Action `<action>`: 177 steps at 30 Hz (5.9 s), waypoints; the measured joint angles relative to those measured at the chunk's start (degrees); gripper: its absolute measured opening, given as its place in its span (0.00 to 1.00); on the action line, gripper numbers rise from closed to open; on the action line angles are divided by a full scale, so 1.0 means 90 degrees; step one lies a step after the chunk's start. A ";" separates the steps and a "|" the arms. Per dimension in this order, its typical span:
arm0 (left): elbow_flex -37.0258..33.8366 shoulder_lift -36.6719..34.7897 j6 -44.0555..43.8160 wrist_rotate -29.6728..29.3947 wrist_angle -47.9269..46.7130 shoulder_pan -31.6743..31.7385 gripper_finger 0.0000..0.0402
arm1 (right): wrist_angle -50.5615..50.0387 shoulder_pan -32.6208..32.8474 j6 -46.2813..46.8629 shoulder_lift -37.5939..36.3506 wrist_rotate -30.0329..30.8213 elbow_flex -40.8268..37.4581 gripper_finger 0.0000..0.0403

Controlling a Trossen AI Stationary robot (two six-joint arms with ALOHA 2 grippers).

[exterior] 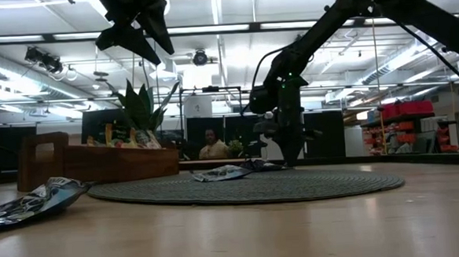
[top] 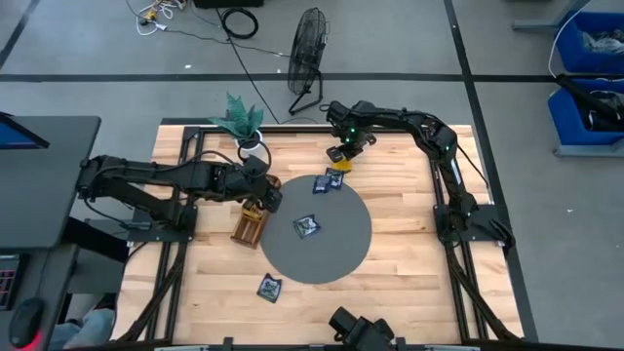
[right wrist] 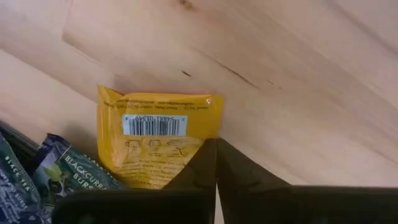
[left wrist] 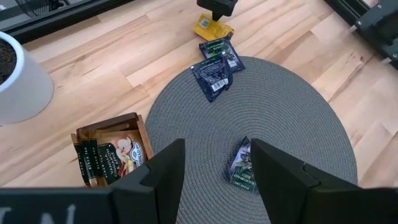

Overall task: Pick & Place Tea
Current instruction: Put the yellow tea bag into the middle section of the wooden organizer

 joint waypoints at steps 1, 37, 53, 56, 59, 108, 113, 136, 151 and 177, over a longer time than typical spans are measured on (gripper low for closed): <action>0.0000 0.0000 0.0000 0.0000 0.0000 0.0000 0.46 | 0.0001 0.0004 0.0000 0.0002 0.0040 0.0000 0.03; 0.0000 0.0000 0.0002 -0.0005 0.0486 0.0010 0.46 | -0.0066 0.0303 -0.0333 -0.0444 0.0073 -0.0005 0.70; 0.0000 0.0000 -0.0002 -0.0003 0.0597 0.0007 0.46 | -0.0123 0.0277 -0.0146 -0.0044 0.0710 0.0021 0.65; 0.0000 0.0000 -0.0003 -0.0002 0.0597 0.0007 0.46 | -0.0213 0.0294 -0.0146 0.0054 0.0727 0.0044 0.65; 0.0000 0.0000 -0.0005 0.0070 0.0597 0.0007 0.46 | -0.0129 0.0313 -0.0171 0.0097 0.0796 0.0037 0.58; -0.0007 -0.0270 0.0468 0.1710 0.4365 0.0786 0.46 | 0.4200 0.1684 -0.1912 -0.4478 -0.0586 -0.0005 0.00; 0.0005 -0.0421 -0.0088 0.2451 0.5438 0.1019 0.46 | 0.4349 0.1949 -0.2174 -0.4659 -0.0586 -0.0005 0.00; -0.0002 -0.0362 -0.3342 0.2482 0.8929 0.1338 0.46 | 0.8617 0.2938 -0.3681 -0.4563 -0.1311 0.0002 0.00; -0.0002 0.0399 -0.3717 0.2977 1.0566 0.1207 0.46 | 0.8958 0.3038 -0.3625 -0.4110 -0.1407 0.0002 0.00; -0.0002 0.0393 -0.3107 0.3109 1.0733 0.1234 0.02 | 0.8634 0.3016 -0.3504 -0.4082 -0.1236 0.0000 0.00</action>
